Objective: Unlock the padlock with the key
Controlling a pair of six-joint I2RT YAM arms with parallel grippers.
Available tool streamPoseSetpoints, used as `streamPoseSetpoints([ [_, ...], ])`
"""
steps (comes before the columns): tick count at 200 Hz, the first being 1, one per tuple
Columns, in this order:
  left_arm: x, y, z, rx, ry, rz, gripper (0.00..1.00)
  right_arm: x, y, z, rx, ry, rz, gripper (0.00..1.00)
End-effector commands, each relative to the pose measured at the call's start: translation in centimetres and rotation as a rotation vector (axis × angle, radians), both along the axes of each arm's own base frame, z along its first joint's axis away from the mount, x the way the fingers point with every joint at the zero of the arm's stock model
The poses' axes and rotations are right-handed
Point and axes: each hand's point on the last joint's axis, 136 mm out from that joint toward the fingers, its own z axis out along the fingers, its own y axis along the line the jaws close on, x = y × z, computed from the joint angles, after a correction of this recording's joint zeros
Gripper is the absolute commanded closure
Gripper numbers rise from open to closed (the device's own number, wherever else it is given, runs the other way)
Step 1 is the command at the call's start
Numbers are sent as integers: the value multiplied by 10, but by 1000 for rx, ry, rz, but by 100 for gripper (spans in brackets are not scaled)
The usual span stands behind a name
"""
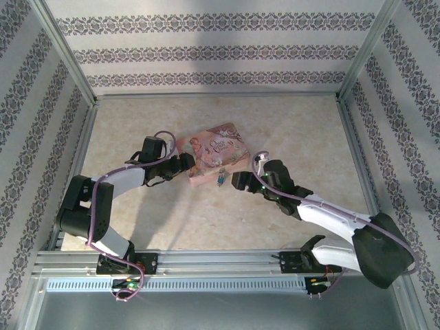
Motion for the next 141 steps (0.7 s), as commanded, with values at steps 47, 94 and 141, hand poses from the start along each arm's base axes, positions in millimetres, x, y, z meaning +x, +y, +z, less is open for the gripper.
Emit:
streamPoseSetpoints([
  [47,-14,9,-16,67,61,13,22,3,33,14,298,-47,241,19],
  [94,-14,9,-14,64,58,11,22,25,49,-8,308,-34,216,19],
  [141,-14,8,-15,62,61,9,22,38,63,-23,312,-29,215,20],
])
